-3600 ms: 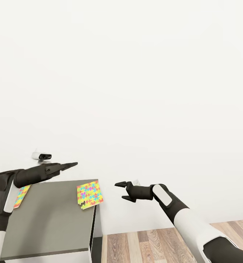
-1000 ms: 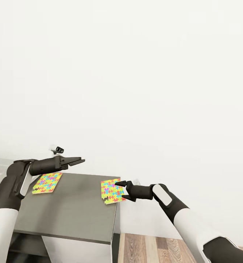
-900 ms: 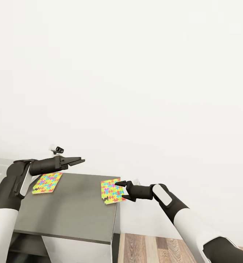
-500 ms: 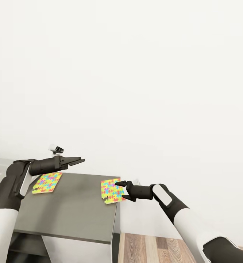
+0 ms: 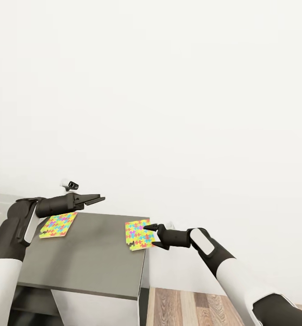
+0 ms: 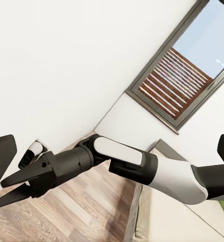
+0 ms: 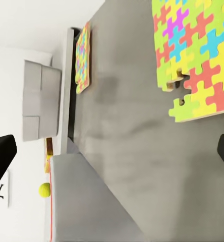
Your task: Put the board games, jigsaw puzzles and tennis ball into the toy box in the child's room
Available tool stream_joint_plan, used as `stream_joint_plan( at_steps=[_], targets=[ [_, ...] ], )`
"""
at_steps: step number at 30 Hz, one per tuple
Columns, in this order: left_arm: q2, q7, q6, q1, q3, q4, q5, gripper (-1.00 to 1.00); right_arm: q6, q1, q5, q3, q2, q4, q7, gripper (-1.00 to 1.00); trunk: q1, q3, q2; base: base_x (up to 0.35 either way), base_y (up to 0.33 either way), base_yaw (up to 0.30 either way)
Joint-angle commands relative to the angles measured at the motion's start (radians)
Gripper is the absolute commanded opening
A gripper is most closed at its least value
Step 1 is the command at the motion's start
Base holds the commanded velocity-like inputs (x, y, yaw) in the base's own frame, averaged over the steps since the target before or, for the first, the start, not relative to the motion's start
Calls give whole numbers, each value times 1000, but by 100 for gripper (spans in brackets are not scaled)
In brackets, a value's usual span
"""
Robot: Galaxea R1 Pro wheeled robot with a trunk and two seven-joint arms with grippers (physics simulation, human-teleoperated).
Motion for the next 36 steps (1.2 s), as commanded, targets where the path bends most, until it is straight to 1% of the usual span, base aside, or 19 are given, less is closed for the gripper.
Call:
stream_joint_plan(
  at_steps=[1,3,8,17,36],
  targets=[
    [1,-4,11,-1,0,0,0,100,1,-1,6,-1,0,1,7,100,0,-1,-1,0,0,0],
    [1,-4,11,-1,0,0,0,100,1,-1,7,-12,-1,2,6,100,0,-1,-1,0,0,0],
    [0,-4,11,-1,0,0,0,100,6,-1,7,-23,-1,10,5,100,0,-1,-1,0,0,0],
    [0,-4,11,-1,0,0,0,100,9,-2,7,-29,0,57,4,100,34,-29,-64,0,0,0],
    [0,-4,11,1,0,-2,0,100,4,-1,9,-30,0,66,4,100,107,-89,-197,0,0,0]
  ],
)
